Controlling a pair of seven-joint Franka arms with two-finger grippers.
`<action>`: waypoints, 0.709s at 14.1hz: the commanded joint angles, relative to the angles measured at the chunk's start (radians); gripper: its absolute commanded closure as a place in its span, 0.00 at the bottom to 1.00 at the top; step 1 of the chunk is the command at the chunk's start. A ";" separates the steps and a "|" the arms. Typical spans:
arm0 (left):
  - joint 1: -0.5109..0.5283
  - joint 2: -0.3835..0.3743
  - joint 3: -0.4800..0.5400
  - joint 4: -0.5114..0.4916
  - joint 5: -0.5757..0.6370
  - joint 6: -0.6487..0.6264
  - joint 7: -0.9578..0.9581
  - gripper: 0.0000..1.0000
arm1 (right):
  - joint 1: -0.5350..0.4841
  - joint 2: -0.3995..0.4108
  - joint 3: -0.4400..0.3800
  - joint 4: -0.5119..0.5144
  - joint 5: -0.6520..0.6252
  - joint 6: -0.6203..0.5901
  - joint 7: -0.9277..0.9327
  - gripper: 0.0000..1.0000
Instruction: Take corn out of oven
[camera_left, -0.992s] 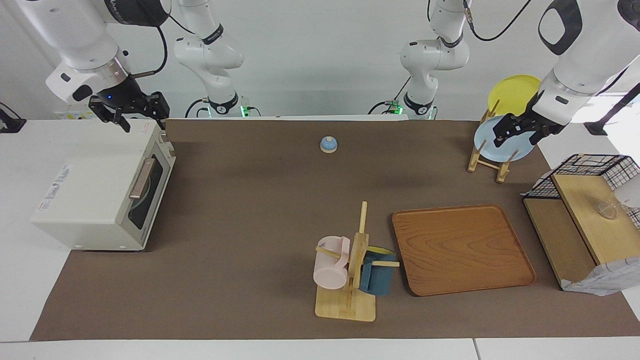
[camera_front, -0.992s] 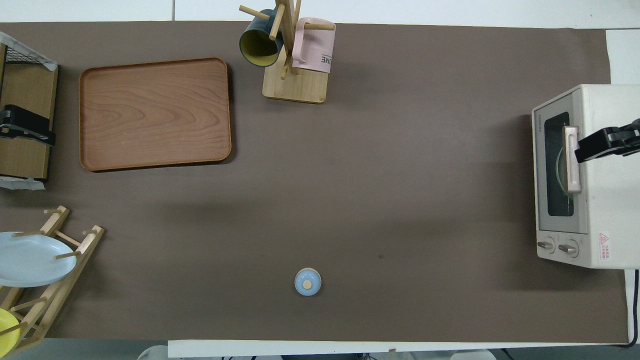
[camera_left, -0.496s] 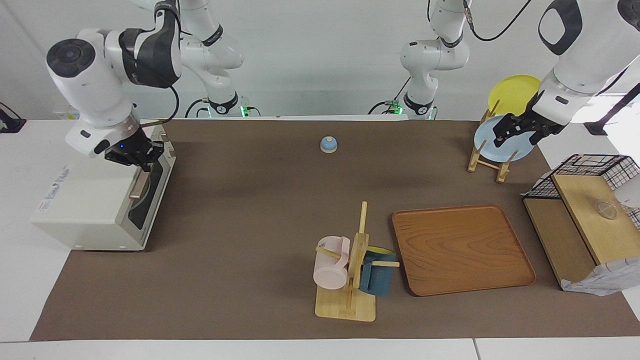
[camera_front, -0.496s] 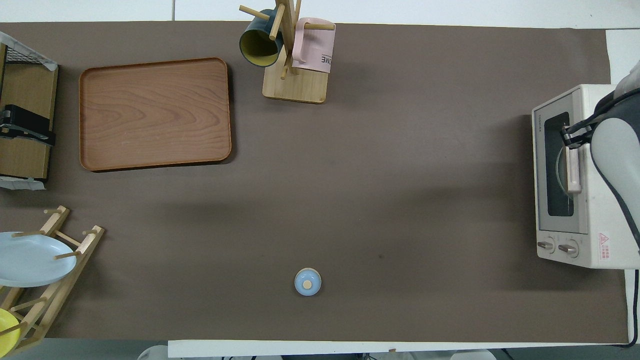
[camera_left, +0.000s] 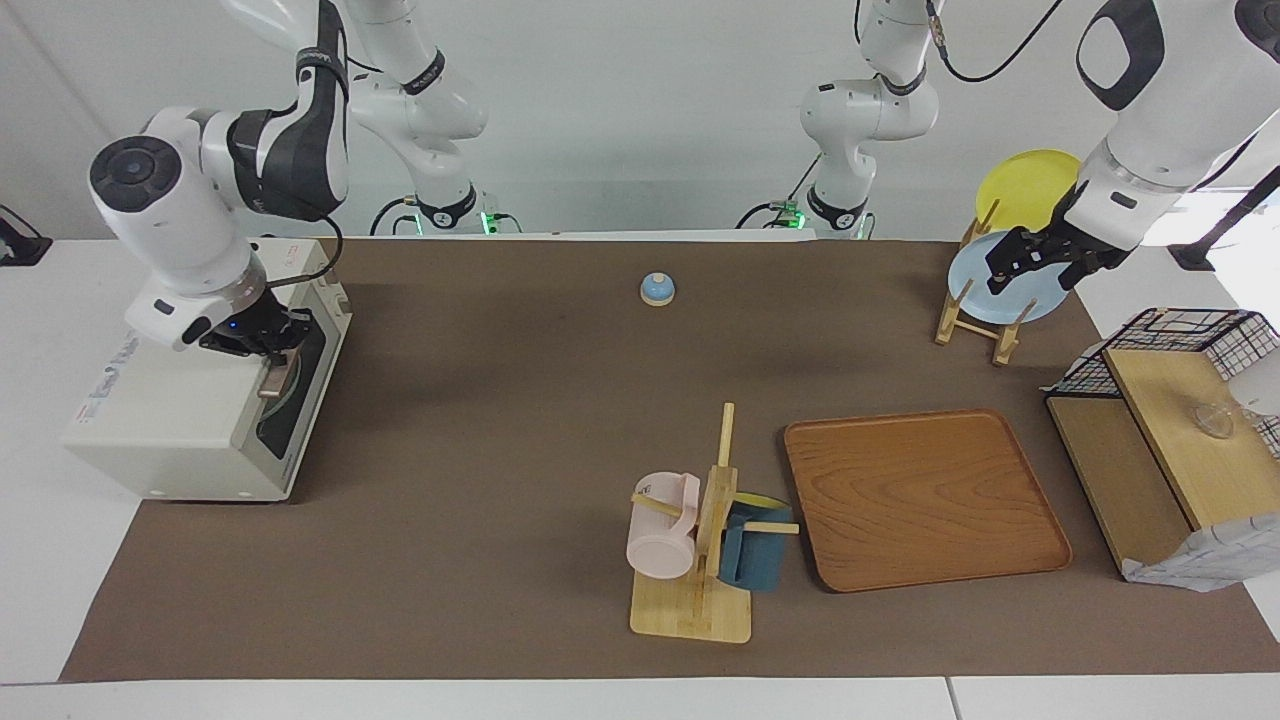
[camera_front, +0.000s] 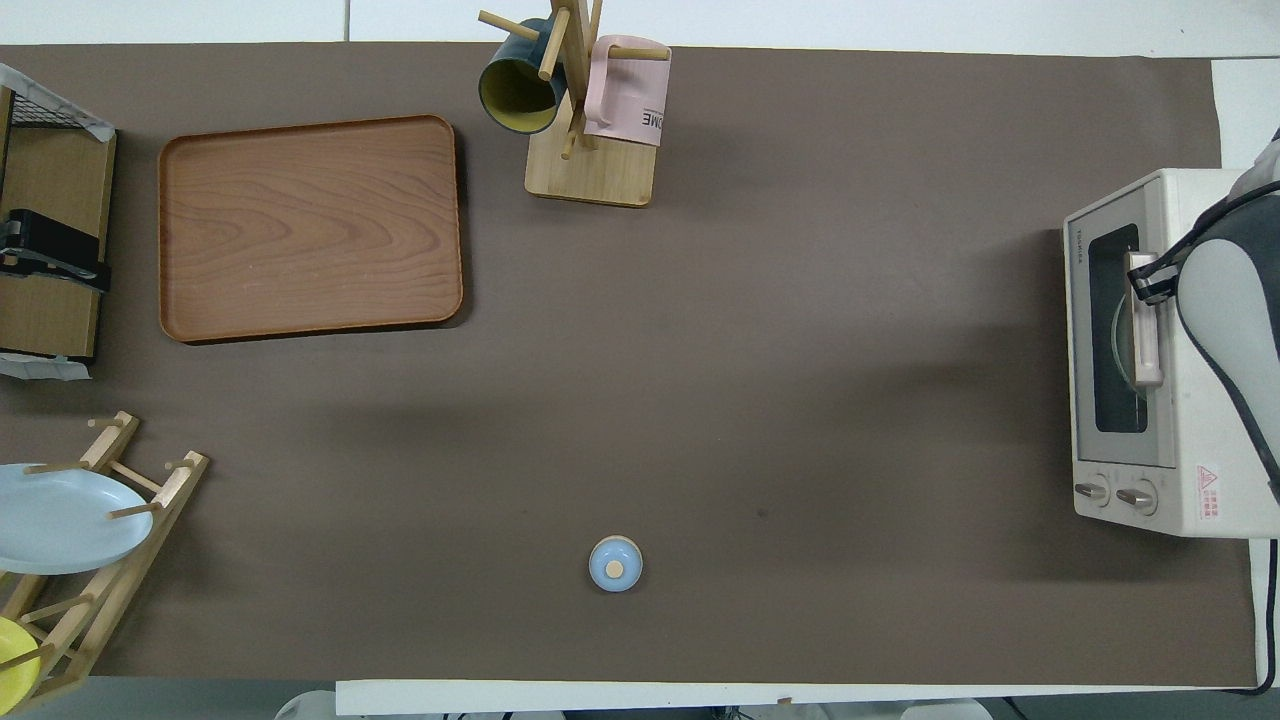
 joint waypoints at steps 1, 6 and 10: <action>-0.015 -0.012 0.016 -0.008 -0.011 -0.013 0.009 0.00 | -0.010 -0.023 0.006 -0.066 -0.014 0.059 -0.012 1.00; -0.015 -0.012 0.016 -0.008 -0.011 -0.013 0.009 0.00 | 0.068 0.031 0.011 -0.080 -0.012 0.135 0.109 1.00; -0.015 -0.012 0.016 -0.008 -0.011 -0.013 0.009 0.00 | 0.111 0.100 0.012 -0.087 0.001 0.231 0.167 1.00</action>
